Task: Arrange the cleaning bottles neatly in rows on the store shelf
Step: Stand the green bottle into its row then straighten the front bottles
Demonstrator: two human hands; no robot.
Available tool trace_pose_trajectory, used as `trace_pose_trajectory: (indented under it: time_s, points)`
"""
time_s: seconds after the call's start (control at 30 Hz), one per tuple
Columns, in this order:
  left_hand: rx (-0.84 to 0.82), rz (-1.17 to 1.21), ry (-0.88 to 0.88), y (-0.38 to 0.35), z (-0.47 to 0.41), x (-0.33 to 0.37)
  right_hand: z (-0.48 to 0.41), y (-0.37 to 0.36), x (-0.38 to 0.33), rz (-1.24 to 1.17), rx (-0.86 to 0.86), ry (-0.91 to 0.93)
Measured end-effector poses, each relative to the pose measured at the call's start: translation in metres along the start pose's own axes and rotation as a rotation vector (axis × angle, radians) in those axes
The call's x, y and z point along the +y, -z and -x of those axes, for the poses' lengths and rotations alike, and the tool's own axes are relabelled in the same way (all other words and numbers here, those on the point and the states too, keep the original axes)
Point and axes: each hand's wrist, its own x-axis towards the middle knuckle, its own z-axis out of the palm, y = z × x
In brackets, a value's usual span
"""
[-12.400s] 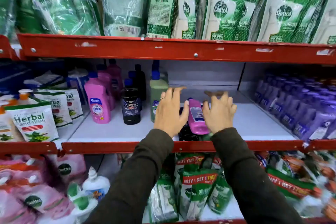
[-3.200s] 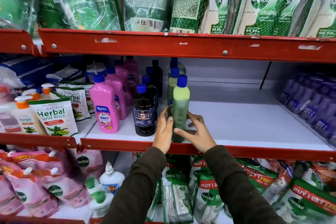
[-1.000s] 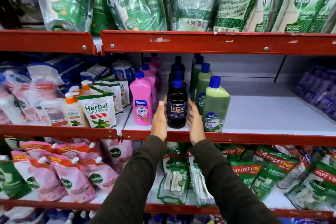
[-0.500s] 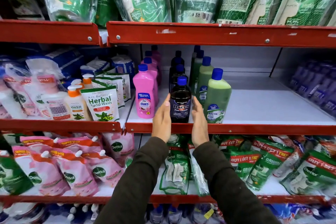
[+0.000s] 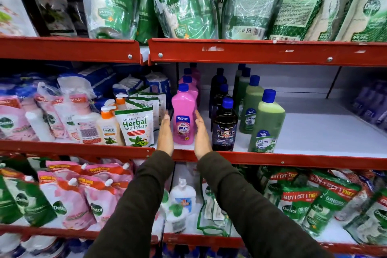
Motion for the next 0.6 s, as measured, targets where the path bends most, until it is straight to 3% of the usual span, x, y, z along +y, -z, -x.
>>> trace_pose_trajectory:
  time_s: [0.13,0.5,0.6]
  points:
    - [-0.119,-0.016,0.026,0.000,0.002,0.009,-0.002,0.001,0.003,-0.080,0.006,-0.020]
    - [-0.016,-0.036,-0.104,0.014,0.039,-0.001,0.029,0.009,0.018,0.070,-0.043,0.092]
    - [0.068,-0.151,-0.163,0.010,0.047,0.000,0.040,0.009,0.014,0.079,-0.015,0.153]
